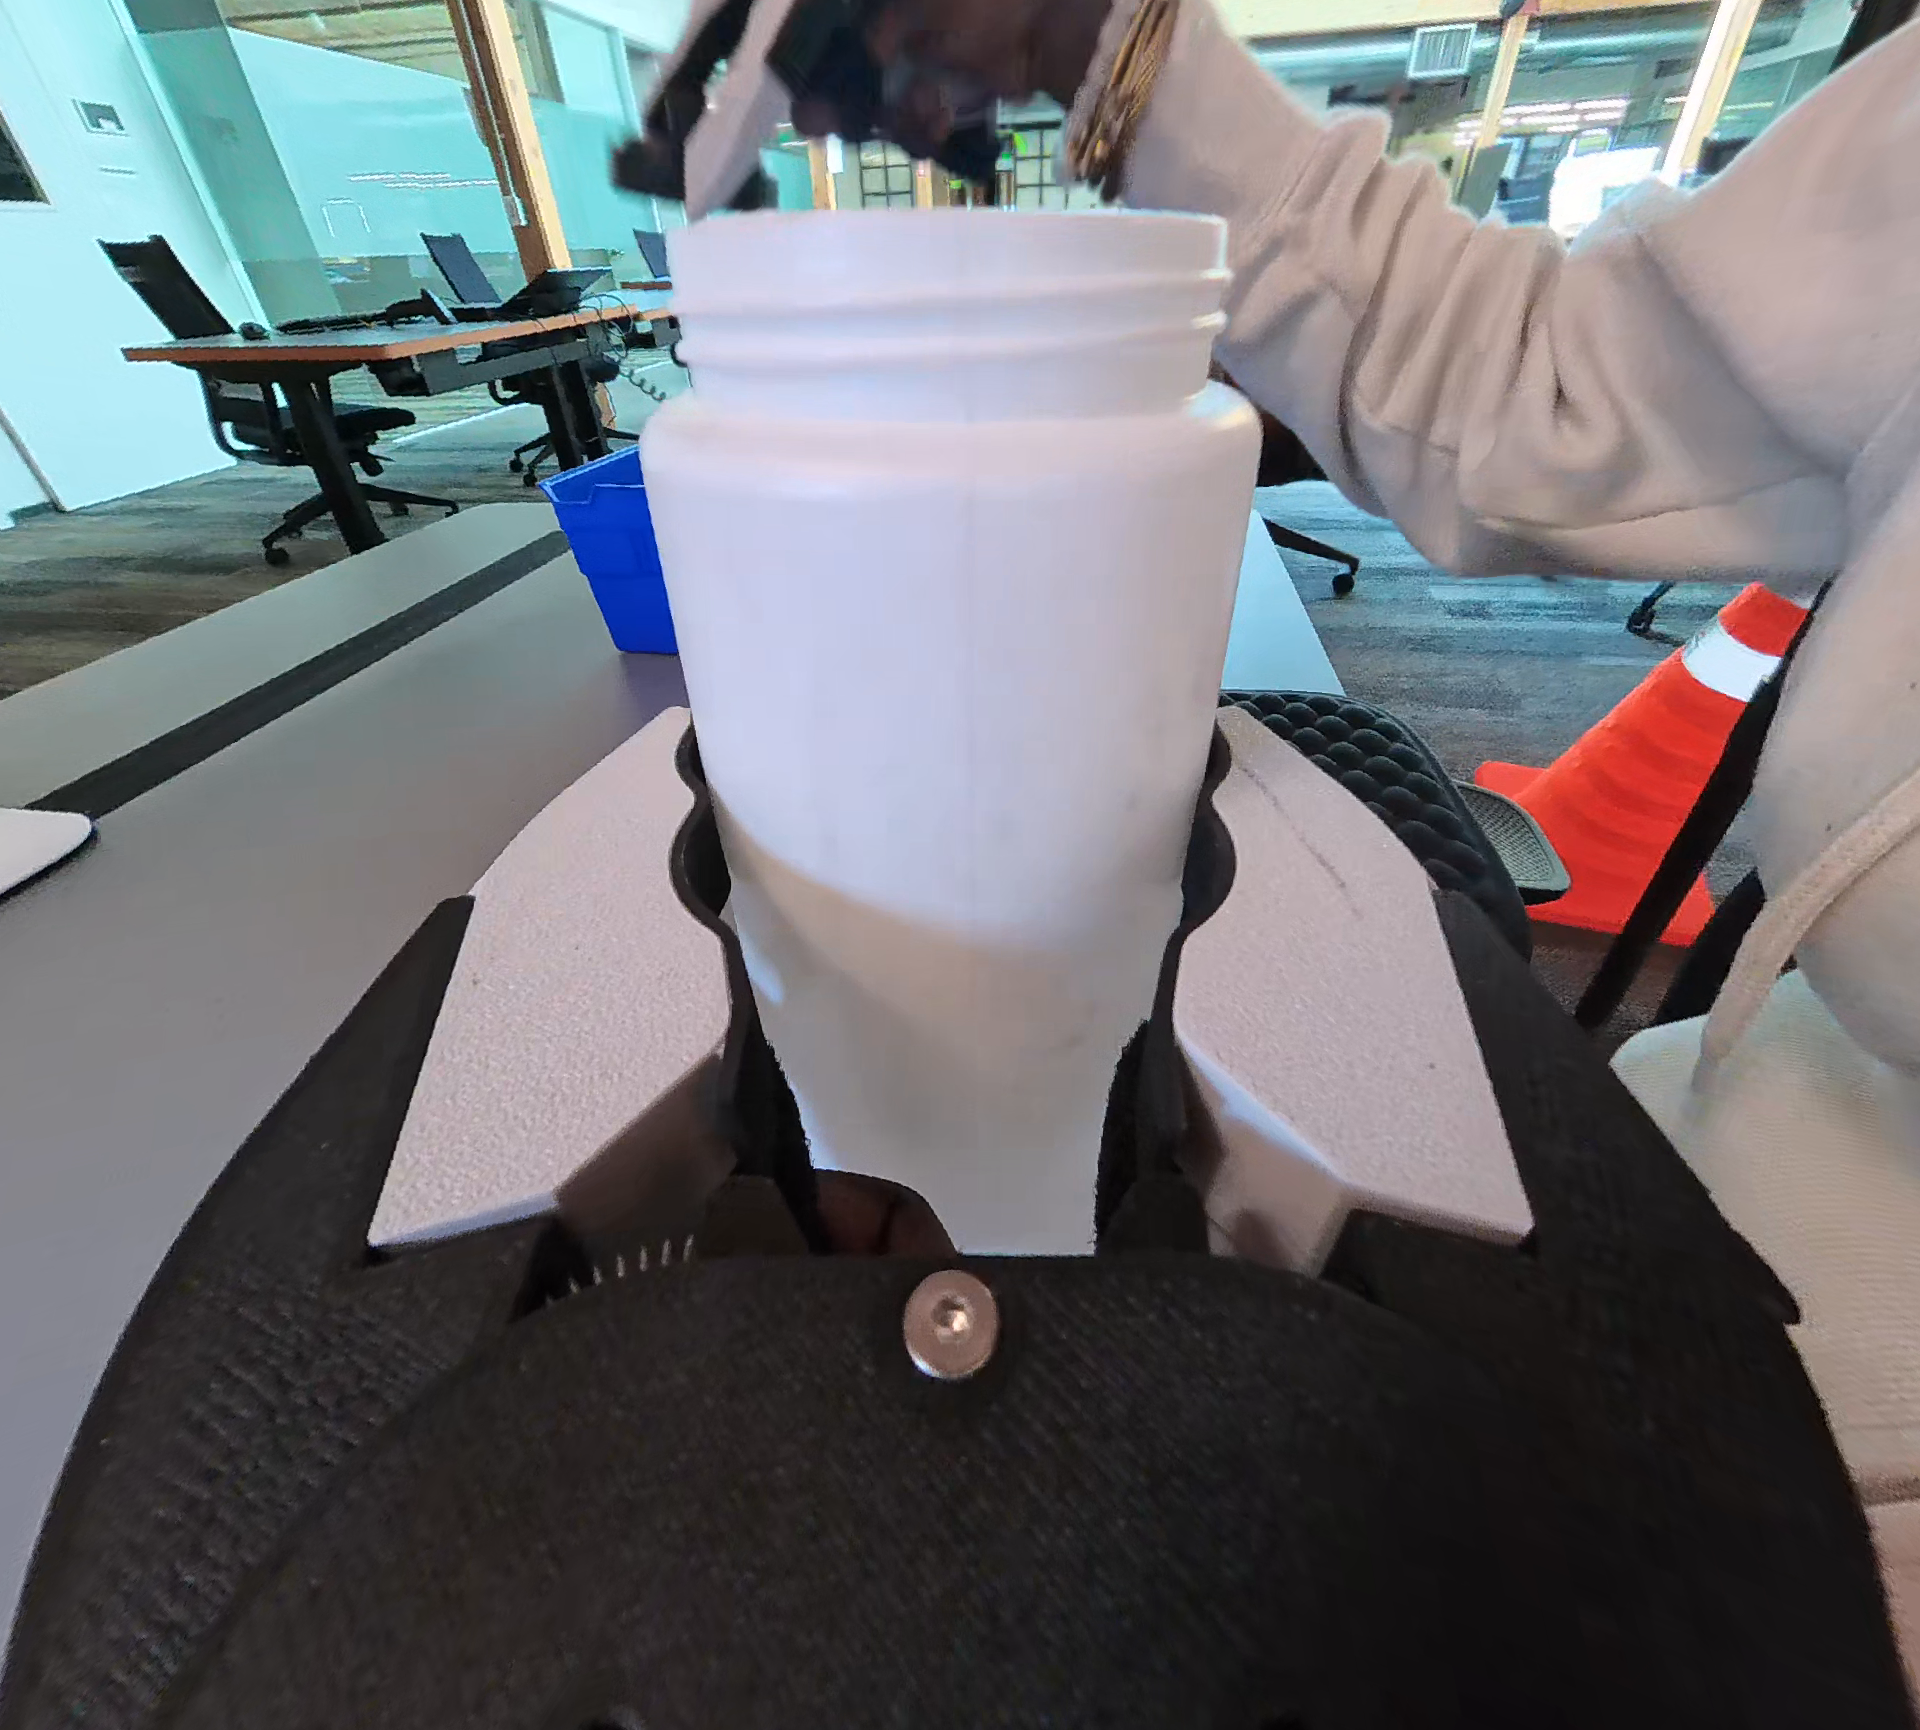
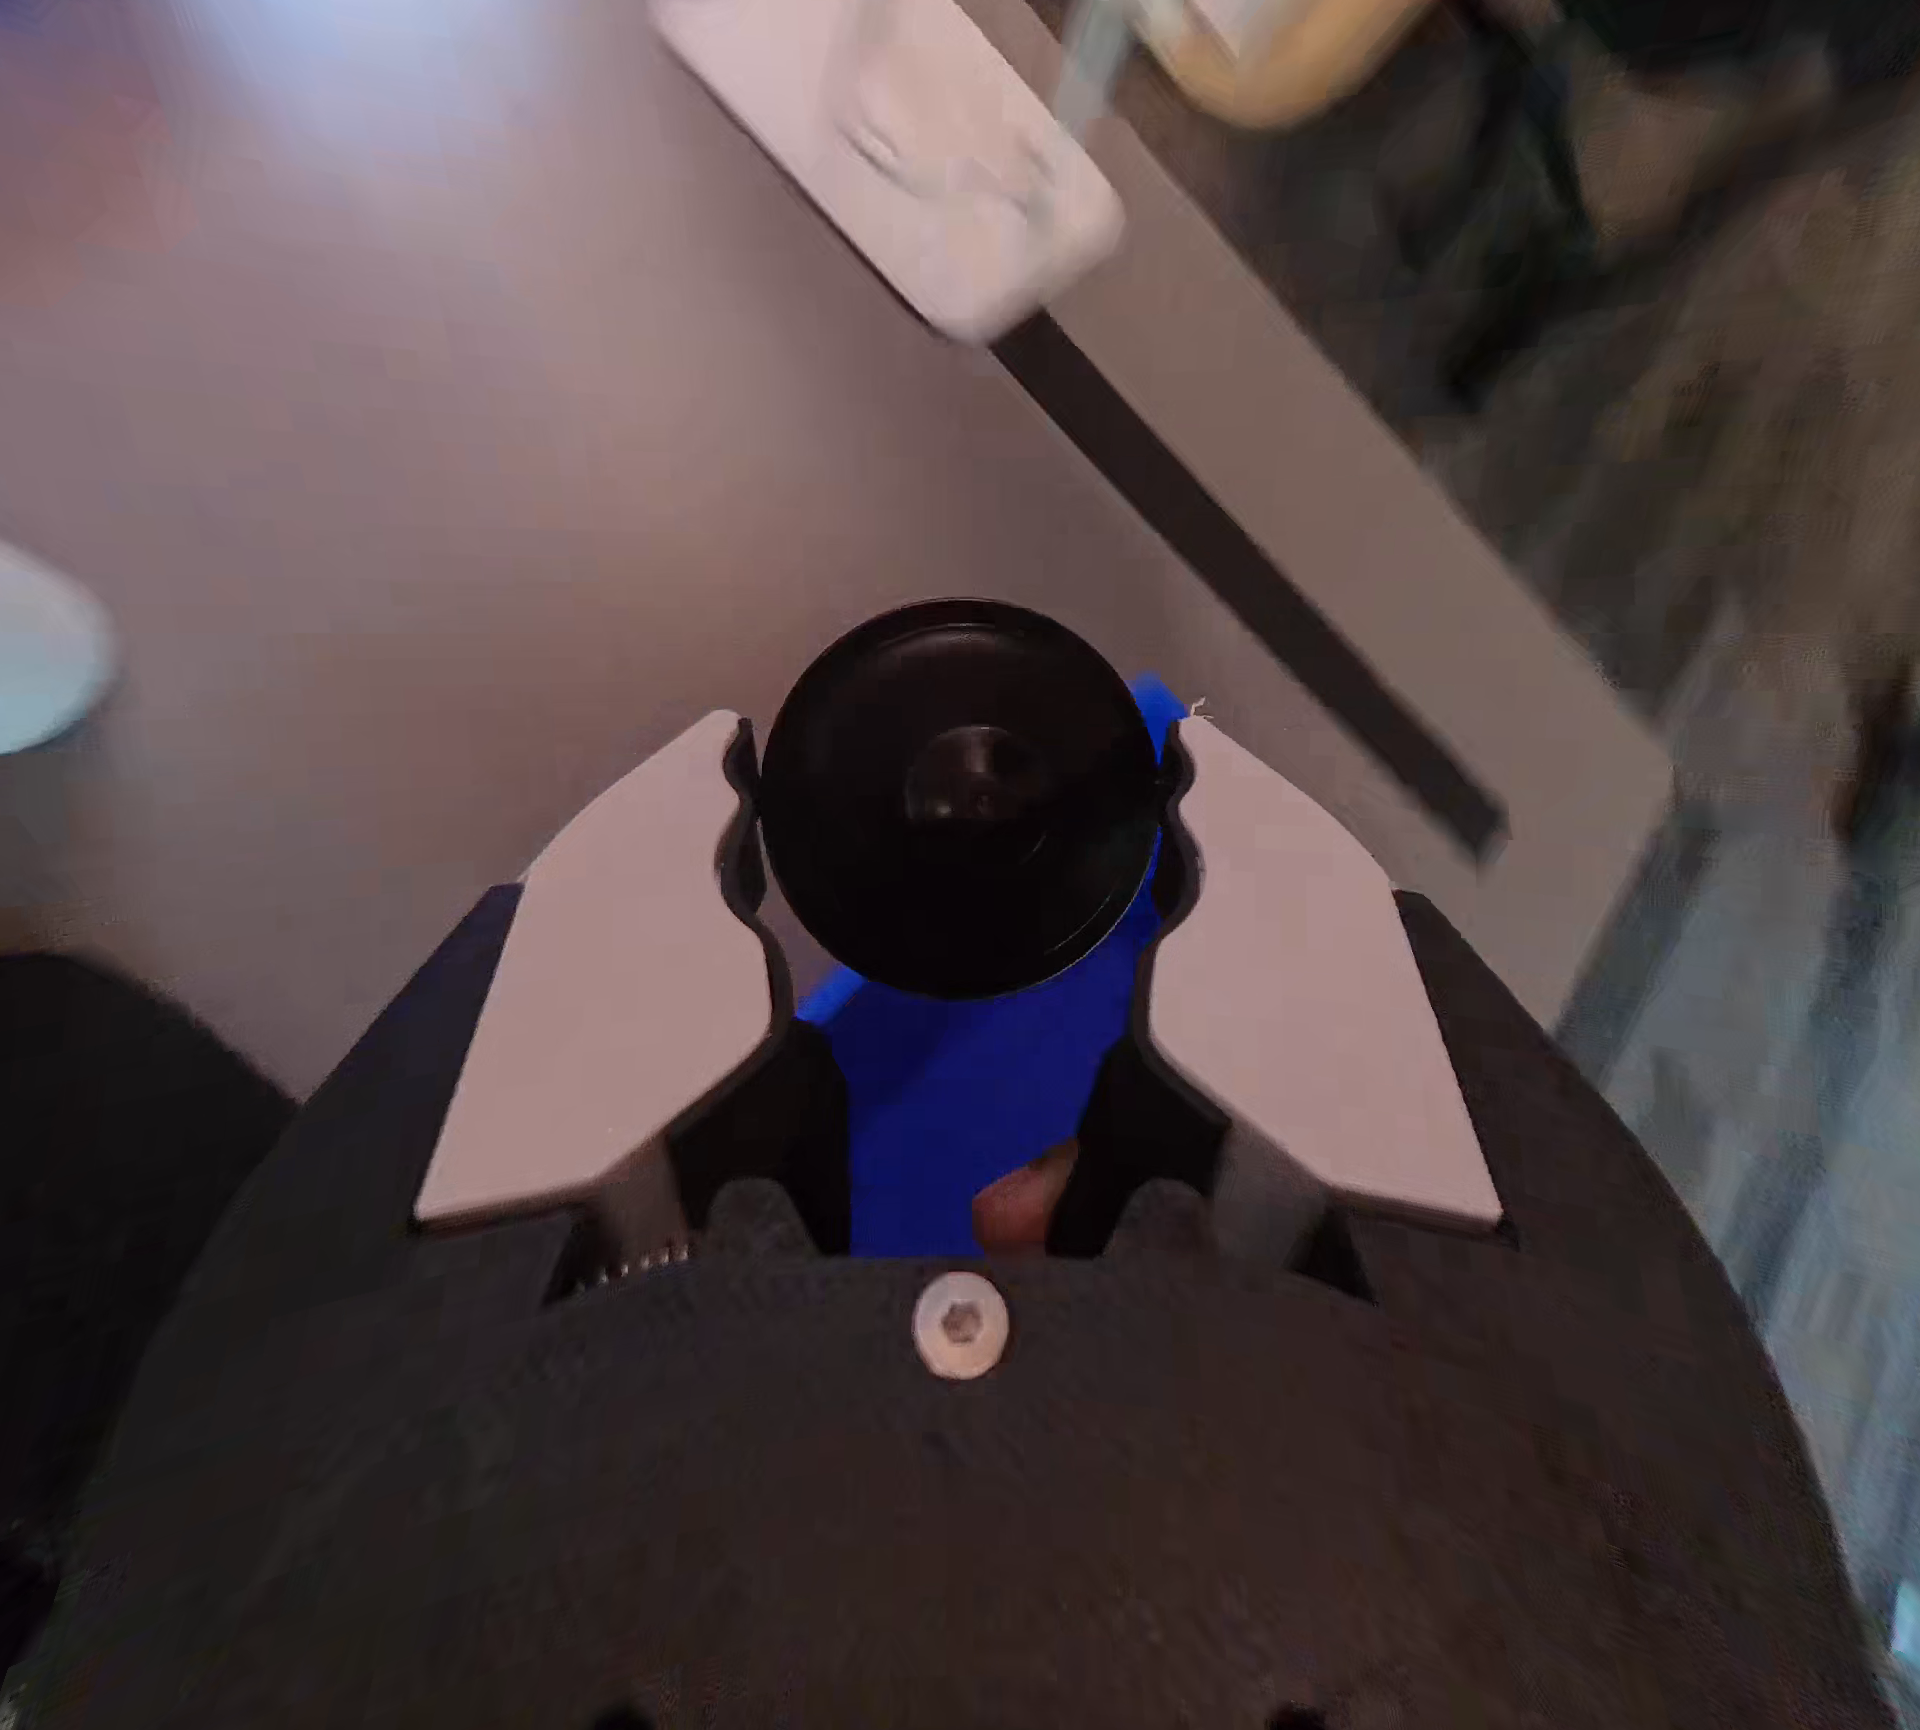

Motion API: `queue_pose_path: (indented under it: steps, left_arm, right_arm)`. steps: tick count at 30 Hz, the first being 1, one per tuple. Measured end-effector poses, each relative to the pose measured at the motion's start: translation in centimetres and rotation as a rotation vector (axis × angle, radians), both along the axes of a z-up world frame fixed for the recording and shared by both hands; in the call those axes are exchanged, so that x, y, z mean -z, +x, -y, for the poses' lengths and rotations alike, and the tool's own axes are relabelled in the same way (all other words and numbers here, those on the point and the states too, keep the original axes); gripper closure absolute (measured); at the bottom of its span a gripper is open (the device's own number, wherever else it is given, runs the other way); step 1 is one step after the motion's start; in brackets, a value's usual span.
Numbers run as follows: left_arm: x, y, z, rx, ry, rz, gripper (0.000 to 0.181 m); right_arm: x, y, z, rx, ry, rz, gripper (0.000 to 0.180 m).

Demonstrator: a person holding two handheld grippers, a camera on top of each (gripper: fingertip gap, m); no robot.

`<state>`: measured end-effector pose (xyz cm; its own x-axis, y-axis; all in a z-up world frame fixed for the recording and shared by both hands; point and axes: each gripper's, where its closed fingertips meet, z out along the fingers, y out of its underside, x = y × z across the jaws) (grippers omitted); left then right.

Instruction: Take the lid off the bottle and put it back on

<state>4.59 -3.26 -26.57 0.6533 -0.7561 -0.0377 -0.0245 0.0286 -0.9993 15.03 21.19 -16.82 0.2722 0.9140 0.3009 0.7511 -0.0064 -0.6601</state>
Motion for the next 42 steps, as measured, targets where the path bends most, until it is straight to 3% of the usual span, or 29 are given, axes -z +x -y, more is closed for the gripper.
queue_pose_path:
  steps: [3, 7, 10, 13, 16, 18, 20, 23, 25, 27, 30, 32, 36, 39, 42]
  left_arm:
    - [0.0, 0.0, -0.1, -0.002, -0.004, 0.006, 0.093]
    - [0.0, -0.2, -0.1, -0.002, -0.004, 0.024, 0.093]
    - [-0.1, -0.2, -0.2, -0.004, -0.005, 0.030, 0.093]
    - [-0.1, -0.2, -0.2, -0.004, -0.006, 0.036, 0.093]
    - [-0.1, -0.2, -0.2, -0.004, -0.005, 0.040, 0.093]
    - [-0.1, -0.2, -0.2, -0.004, -0.003, 0.040, 0.093]
    - [-0.1, -0.2, -0.2, -0.005, -0.002, 0.041, 0.093]
    - [-0.1, -0.3, -0.3, -0.007, -0.003, 0.045, 0.093]
    - [-0.1, -0.3, -0.3, -0.008, -0.003, 0.046, 0.093]
    - [-0.1, -0.3, -0.3, -0.008, 0.000, 0.044, 0.093]
    - [-0.1, -0.3, -0.2, -0.009, 0.001, 0.044, 0.093]
    - [-0.1, -0.3, -0.2, -0.009, 0.002, 0.046, 0.093]
    - [0.3, -0.2, -0.2, 0.004, -0.021, 0.034, 0.093]
    - [1.5, -0.1, -0.2, 0.007, -0.047, -0.040, 0.092]
    - [1.6, 0.2, -0.1, 0.015, -0.045, -0.045, 0.093]
  right_arm:
    - [6.6, 6.6, -6.7, 0.338, -0.083, 0.111, 0.105]
    - [14.9, 10.3, -11.4, 0.537, -0.225, 0.115, 0.104]
    - [18.8, 12.1, -13.6, 0.630, -0.254, 0.154, 0.104]
    - [20.4, 12.4, -14.5, 0.655, -0.248, 0.152, 0.104]
    - [20.9, 12.8, -15.1, 0.660, -0.202, 0.168, 0.091]
    - [20.1, 12.8, -15.1, 0.668, -0.176, 0.152, 0.083]
    - [17.1, 11.7, -14.5, 0.659, -0.109, 0.043, 0.084]
    - [8.9, 6.3, -10.2, 0.485, 0.002, -0.325, 0.083]
    - [2.9, 0.9, -2.8, 0.174, 0.003, -0.617, 0.079]
    - [-0.6, -3.5, 7.2, -0.177, -0.066, -0.817, 0.074]
    - [0.6, -8.1, 20.1, -0.545, -0.199, -0.873, 0.057]
    - [4.2, -10.7, 24.9, -0.641, -0.221, -0.779, 0.042]
    - [6.8, -13.7, 27.3, -0.658, -0.306, -0.820, 0.048]
    - [6.2, -14.4, 26.4, -0.598, -0.383, -0.909, 0.064]
    - [7.7, -15.1, 26.0, -0.565, -0.380, -0.859, 0.075]
